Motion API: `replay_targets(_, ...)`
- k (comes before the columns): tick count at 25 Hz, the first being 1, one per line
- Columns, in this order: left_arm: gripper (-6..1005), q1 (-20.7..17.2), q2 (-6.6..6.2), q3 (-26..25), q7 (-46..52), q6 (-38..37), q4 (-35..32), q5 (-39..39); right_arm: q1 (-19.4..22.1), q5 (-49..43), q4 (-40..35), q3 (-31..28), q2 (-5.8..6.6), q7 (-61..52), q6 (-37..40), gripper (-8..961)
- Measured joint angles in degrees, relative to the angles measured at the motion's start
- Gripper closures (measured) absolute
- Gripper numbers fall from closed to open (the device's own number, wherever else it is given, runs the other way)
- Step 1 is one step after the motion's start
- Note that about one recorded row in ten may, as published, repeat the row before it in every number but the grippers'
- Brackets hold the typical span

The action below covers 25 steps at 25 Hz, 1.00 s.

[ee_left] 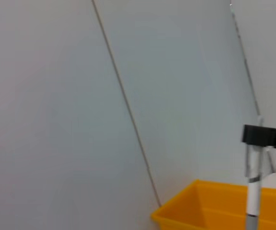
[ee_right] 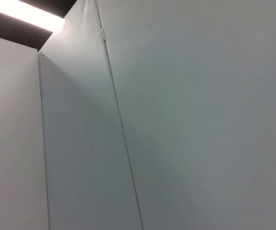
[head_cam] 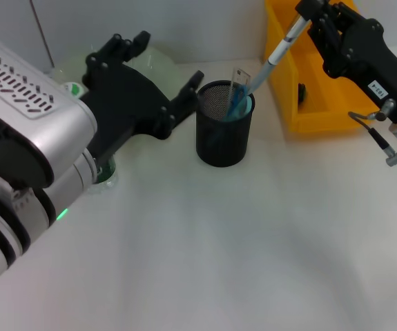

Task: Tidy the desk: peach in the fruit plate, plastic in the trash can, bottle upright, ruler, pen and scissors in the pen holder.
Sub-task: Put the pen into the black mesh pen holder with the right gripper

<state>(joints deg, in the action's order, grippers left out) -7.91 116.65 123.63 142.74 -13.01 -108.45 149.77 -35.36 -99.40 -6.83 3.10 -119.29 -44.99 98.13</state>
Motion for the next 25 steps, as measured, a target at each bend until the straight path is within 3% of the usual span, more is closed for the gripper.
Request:
replay_targets(1,235,1.06,-1.45,0.50,-0.02,0.09,0.01,-2.82,-0.01,0.00,-0.81,0.26,0.06,-0.15,-0.02,821)
replay_targets(2,235,1.06,-1.45,0.50,-0.02,0.09,0.01,-2.82,-0.01,0.00,-0.81,0.26,0.06,-0.15,-0.02,821)
replay_targets(4,236,2.24,-2.89,0.55,-0.04,-0.10,0.01,-5.88,-0.01,0.00,-1.40,0.37,0.08,-0.41,-0.01,821)
replay_targets(6,236,5.07,-5.99,0.16,-0.30,-1.84,-0.29,-12.07,0.16,0.00,-1.75,0.39,0.09,-0.52,0.01,821)
replay_targets(7,236,5.07,-5.99,0.16,-0.30,-1.84,-0.29,-12.07,0.16,0.00,-1.75,0.39,0.09,-0.52,0.01,821)
replay_targets(9,237,7.02,-7.42,-0.37,-2.43,-4.79,-0.45,-17.56,0.27,-0.01,-1.79,0.41,0.10,-0.52,0.06,821)
replay_targets(10,237,7.62,-7.53,-1.11,-4.35,-6.77,-0.46,-20.48,0.31,-0.02,-1.81,0.41,0.10,-0.51,0.09,821)
replay_targets(11,237,8.58,-6.82,-4.46,-11.06,-13.29,-0.42,-29.05,0.31,-0.12,-1.84,0.42,0.12,-0.42,0.12,821)
replay_targets(12,238,8.58,-6.82,-4.46,-11.06,-13.29,-0.42,-29.05,0.31,-0.12,-1.84,0.42,0.12,-0.42,0.12,821)
replay_targets(13,238,8.85,-5.08,-9.66,-20.67,-21.94,0.52,-40.41,0.31,-0.30,-1.87,0.43,0.12,-0.29,0.13,821)
replay_targets(14,238,8.85,-5.08,-9.66,-20.67,-21.94,0.52,-40.41,0.30,-0.38,-1.91,0.46,0.11,-0.24,0.13,821)
replay_targets(15,238,8.60,-3.55,-13.12,-26.66,-27.41,1.71,-46.92,0.30,-0.38,-1.91,0.46,0.11,-0.24,0.13,821)
replay_targets(16,238,7.68,-0.17,-20.18,-37.17,-37.75,4.85,-56.55,0.30,-0.49,-2.35,0.51,0.12,-0.21,0.13,821)
replay_targets(17,239,7.68,-0.17,-20.18,-37.17,-37.75,4.85,-56.55,0.30,-0.49,-2.35,0.51,0.12,-0.21,0.13,821)
replay_targets(19,239,7.23,1.94,-25.48,-46.92,-46.09,8.87,-62.73,0.17,-0.53,-2.57,0.56,0.11,-0.16,0.14,821)
replay_targets(20,239,7.23,1.94,-25.48,-46.92,-46.09,8.87,-62.73,0.06,-0.56,-2.60,0.58,0.08,-0.14,0.14,821)
replay_targets(21,240,7.62,1.76,-27.53,-58.79,-52.19,15.82,-68.95,-0.10,-0.62,-2.71,0.61,0.06,0.07,0.04,821)
replay_targets(22,240,7.62,1.76,-27.53,-58.79,-52.19,15.82,-68.95,-0.24,-0.67,-2.75,0.63,0.05,0.41,-0.07,821)
replay_targets(23,240,7.85,1.81,-29.08,-67.87,-57.57,22.86,-73.79,-0.24,-0.67,-2.75,0.63,0.05,0.41,-0.07,820)
replay_targets(25,241,8.48,1.91,-30.79,-73.58,-62.57,28.82,-77.39,-0.67,-0.73,-2.72,0.87,-0.01,1.63,-0.36,820)
